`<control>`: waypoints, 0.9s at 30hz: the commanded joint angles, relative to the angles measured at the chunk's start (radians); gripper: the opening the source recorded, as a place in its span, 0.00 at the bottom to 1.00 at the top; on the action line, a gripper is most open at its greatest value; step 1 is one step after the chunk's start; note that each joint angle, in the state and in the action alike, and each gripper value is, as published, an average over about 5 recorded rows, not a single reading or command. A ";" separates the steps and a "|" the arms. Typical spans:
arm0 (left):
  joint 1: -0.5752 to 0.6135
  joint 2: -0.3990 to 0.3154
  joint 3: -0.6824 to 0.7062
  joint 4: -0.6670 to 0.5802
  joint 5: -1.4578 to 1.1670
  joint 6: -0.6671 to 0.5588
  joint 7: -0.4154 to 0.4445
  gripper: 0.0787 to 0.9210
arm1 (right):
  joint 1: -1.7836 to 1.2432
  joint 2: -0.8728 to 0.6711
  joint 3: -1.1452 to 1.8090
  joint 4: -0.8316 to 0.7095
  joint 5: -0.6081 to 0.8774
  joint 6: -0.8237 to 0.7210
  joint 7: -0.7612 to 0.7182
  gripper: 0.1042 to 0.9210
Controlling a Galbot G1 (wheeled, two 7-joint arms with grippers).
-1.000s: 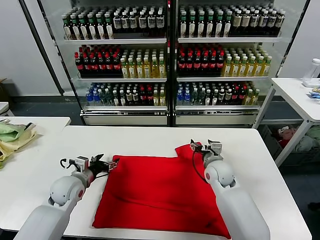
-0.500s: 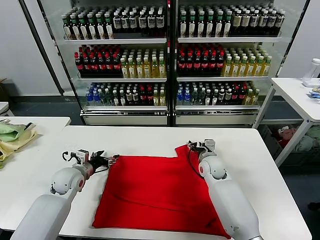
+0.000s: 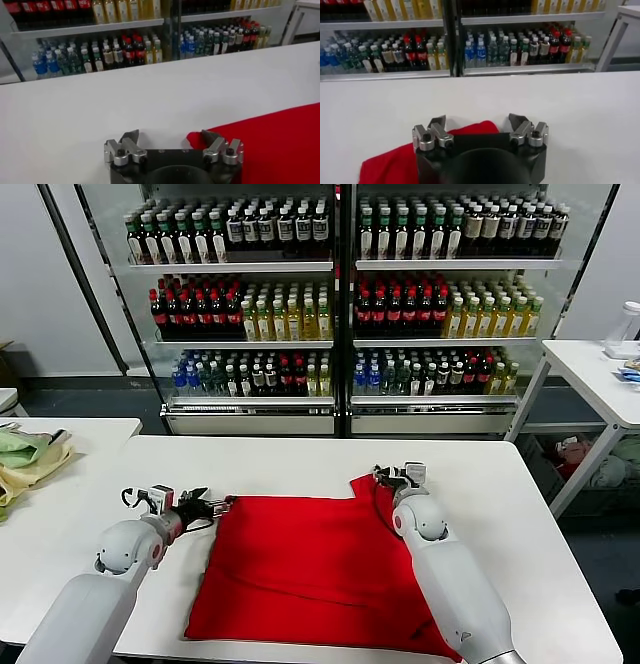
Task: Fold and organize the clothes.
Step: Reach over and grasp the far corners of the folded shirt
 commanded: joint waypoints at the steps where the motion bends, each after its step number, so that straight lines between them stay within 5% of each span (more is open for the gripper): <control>1: 0.005 0.000 0.000 0.006 0.007 0.002 0.025 0.80 | -0.012 0.002 -0.002 0.027 0.003 -0.018 0.023 0.75; 20: 0.062 -0.017 -0.021 -0.030 -0.001 -0.010 0.033 0.15 | -0.034 -0.009 -0.006 0.069 -0.031 0.033 -0.014 0.08; 27: 0.087 -0.012 -0.042 -0.084 -0.075 -0.089 0.006 0.01 | -0.109 -0.073 0.016 0.279 -0.044 0.082 -0.047 0.02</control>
